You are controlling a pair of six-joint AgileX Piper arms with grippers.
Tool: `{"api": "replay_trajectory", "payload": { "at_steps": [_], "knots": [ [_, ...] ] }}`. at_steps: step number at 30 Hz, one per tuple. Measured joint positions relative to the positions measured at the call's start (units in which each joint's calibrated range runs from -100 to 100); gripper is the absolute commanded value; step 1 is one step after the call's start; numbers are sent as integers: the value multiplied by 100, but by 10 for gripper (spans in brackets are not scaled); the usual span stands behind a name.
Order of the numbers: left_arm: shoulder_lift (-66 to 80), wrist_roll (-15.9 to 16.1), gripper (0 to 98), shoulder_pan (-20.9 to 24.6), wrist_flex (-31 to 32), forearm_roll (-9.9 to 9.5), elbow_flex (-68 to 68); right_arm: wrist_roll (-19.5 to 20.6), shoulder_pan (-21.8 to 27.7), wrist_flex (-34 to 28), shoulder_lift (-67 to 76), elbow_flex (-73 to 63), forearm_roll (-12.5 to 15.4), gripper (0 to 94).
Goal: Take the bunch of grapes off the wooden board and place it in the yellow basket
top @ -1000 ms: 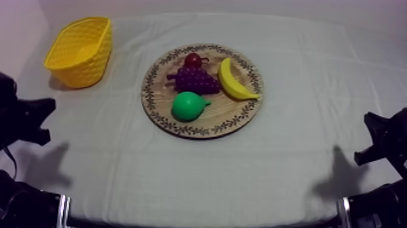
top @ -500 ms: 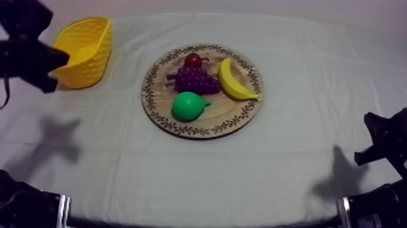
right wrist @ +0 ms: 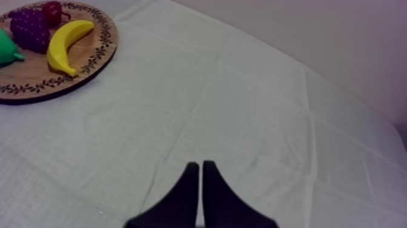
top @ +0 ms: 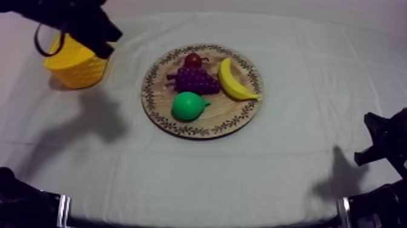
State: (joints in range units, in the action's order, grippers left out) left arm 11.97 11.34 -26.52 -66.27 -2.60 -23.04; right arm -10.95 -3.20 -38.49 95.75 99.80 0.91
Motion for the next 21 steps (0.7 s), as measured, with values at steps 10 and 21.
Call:
{"api": "replay_trajectory", "payload": {
  "at_steps": [10,21],
  "knots": [
    [-1594,-154,0,-580,-795,-358,1478,0,0,0,0,0,0,3],
    [-2635,-110,74,-884,-966,-500,2397,0,0,0,0,0,0,3]
  ]
}}
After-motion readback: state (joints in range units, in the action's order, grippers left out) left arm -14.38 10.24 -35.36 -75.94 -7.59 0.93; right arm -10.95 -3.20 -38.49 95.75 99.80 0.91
